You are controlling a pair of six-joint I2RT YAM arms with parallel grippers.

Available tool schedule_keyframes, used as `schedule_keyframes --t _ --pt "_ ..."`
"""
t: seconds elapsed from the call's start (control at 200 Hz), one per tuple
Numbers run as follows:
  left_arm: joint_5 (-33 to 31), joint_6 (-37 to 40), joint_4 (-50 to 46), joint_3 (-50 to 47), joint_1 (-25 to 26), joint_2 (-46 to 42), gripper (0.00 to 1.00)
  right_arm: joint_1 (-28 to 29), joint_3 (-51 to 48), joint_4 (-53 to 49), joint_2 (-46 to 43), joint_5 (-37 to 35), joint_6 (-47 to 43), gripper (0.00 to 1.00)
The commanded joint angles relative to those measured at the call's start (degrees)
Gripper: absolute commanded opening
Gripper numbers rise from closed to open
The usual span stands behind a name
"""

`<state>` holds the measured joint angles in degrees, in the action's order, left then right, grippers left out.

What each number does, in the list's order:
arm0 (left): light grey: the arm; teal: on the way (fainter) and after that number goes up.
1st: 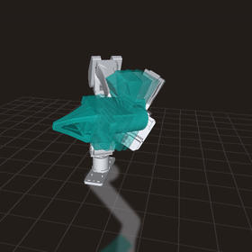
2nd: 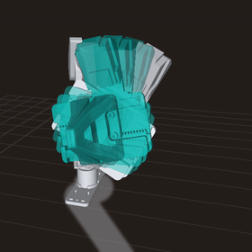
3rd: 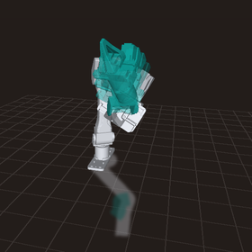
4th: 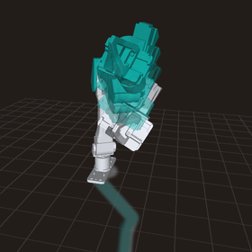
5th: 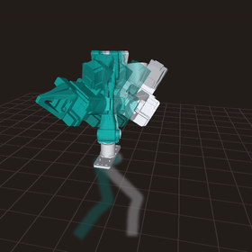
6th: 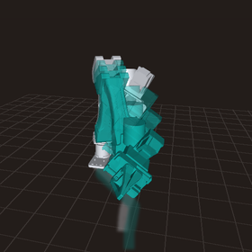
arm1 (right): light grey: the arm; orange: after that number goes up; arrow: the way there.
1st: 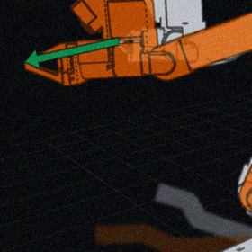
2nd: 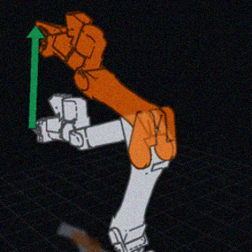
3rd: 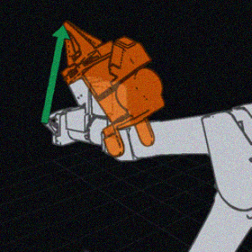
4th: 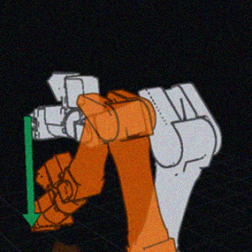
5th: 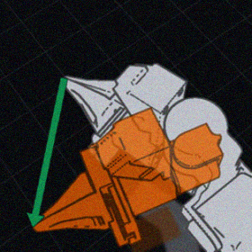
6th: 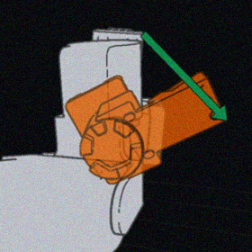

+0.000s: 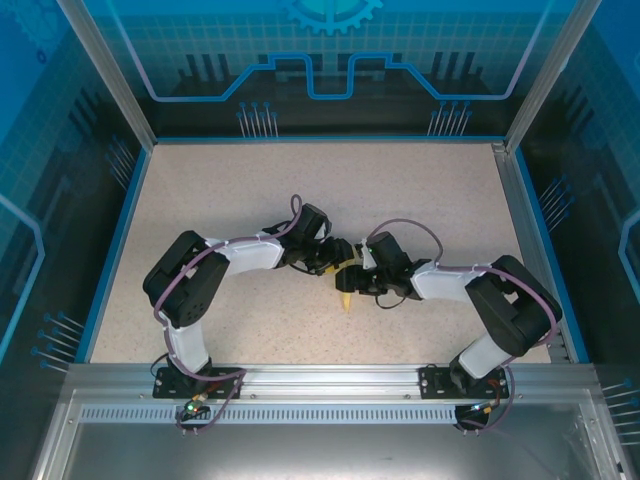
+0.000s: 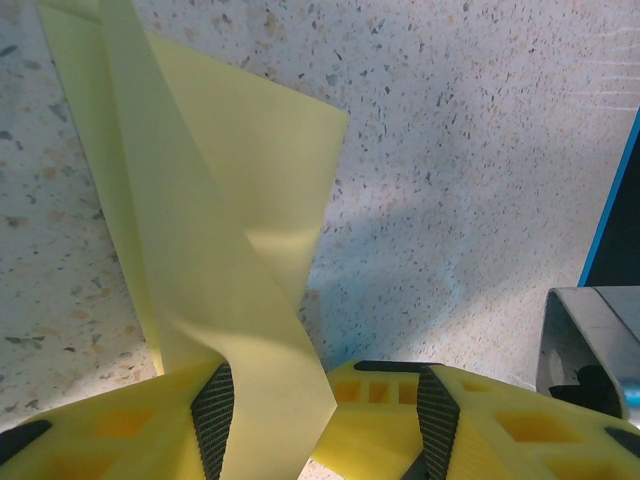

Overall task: Fold a paper plane with a square sheet of paper (pick it up from the middle)
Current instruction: Fold the wing for the fifth time at the center of the table.

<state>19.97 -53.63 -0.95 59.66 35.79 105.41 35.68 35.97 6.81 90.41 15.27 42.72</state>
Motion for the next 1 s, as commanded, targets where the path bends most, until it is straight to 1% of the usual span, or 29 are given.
schedule_keyframes --t 0.0,0.085,0.19,0.32,0.45,0.525,0.99 --pt "1.19 0.53 -0.02 1.54 0.24 0.94 0.56 0.97 1.02 -2.66 1.89 -2.50 -0.56 0.56" --pt "1.21 0.47 -0.10 1.56 0.22 0.94 0.55 1.01 0.66 -2.53 2.46 -3.38 0.32 0.52" --pt "1.21 0.42 -0.18 1.51 0.24 0.94 0.56 0.88 0.33 -2.23 3.16 -3.49 1.26 0.44" --pt "1.22 0.52 -0.25 1.60 0.24 0.94 0.56 0.84 0.15 -1.81 4.02 -3.14 1.98 0.37" --pt "1.21 0.53 -0.27 1.69 0.24 1.04 0.56 0.71 -0.72 -0.61 3.90 -2.87 2.78 0.36" --pt "1.22 0.56 -0.28 1.85 0.24 1.06 0.56 0.54 -0.88 -0.98 3.89 -3.11 3.06 0.33" --pt "4.07 1.40 1.29 1.06 0.29 0.45 0.57 0.08 -1.91 -1.28 5.56 -3.58 4.47 0.31"
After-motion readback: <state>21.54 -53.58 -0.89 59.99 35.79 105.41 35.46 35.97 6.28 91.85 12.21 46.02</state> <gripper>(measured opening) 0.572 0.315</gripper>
